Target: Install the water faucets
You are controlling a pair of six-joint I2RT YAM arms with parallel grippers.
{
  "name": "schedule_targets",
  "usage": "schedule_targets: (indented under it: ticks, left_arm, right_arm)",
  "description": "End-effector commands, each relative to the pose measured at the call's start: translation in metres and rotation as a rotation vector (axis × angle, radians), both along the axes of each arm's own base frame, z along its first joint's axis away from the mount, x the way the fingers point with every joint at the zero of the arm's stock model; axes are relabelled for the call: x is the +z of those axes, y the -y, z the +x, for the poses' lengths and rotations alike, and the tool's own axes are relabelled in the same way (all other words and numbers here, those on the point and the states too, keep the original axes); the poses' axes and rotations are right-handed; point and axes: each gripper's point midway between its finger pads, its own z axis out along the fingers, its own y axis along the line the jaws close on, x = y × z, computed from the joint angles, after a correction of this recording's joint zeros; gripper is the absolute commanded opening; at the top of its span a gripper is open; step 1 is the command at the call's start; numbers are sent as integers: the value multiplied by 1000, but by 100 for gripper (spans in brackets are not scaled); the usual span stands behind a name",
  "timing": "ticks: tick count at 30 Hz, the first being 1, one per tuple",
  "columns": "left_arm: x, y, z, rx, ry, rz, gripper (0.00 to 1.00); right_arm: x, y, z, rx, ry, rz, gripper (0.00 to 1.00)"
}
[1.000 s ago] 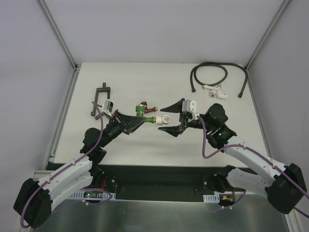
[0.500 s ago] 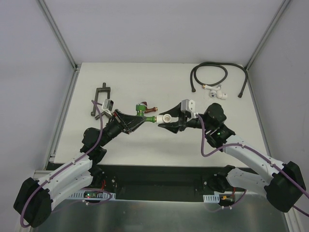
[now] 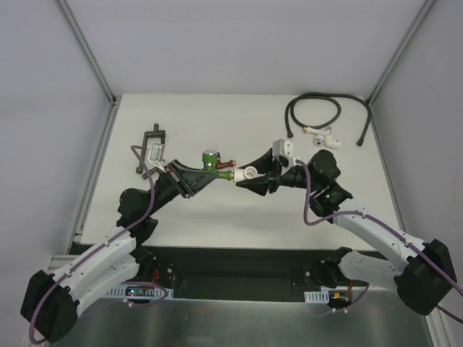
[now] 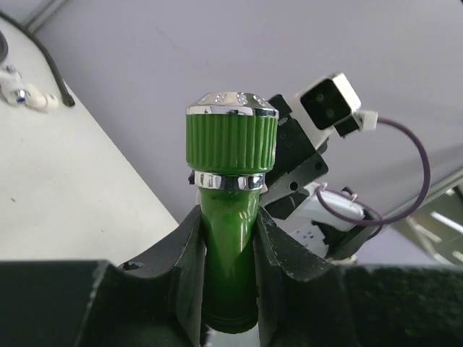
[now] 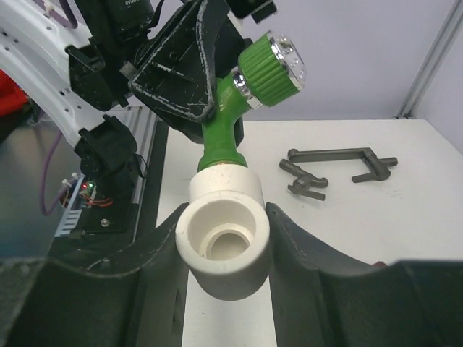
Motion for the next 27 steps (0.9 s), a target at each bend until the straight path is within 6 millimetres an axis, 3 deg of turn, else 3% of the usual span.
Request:
schedule_targets:
  ticks: [1,5,10,19,21,27]
  left_arm:
    - [36,-4,-32,15,476,122,6]
    - [34,-8,-47,52,751,221,10]
    - [19,-7,-80,-42,1109,335,20]
    - [-18,-5,-102,-235,1328,438,24]
    - [-26,-6,-102,-254,1354,477,24]
    - [-25,-10,-107,-267,1439,506,32]
  right_arm:
    - [36,-8,-8,60,-54,71,2]
    - [45,-12,-7,74,-123,87,2]
    - [56,-17,-7,120,-244,102,2]
    - [76,-22,-18,289,-415,141,2]
    - [71,-26,-16,314,-470,122,2]
    - [69,-32,-9,359,-549,122,2]
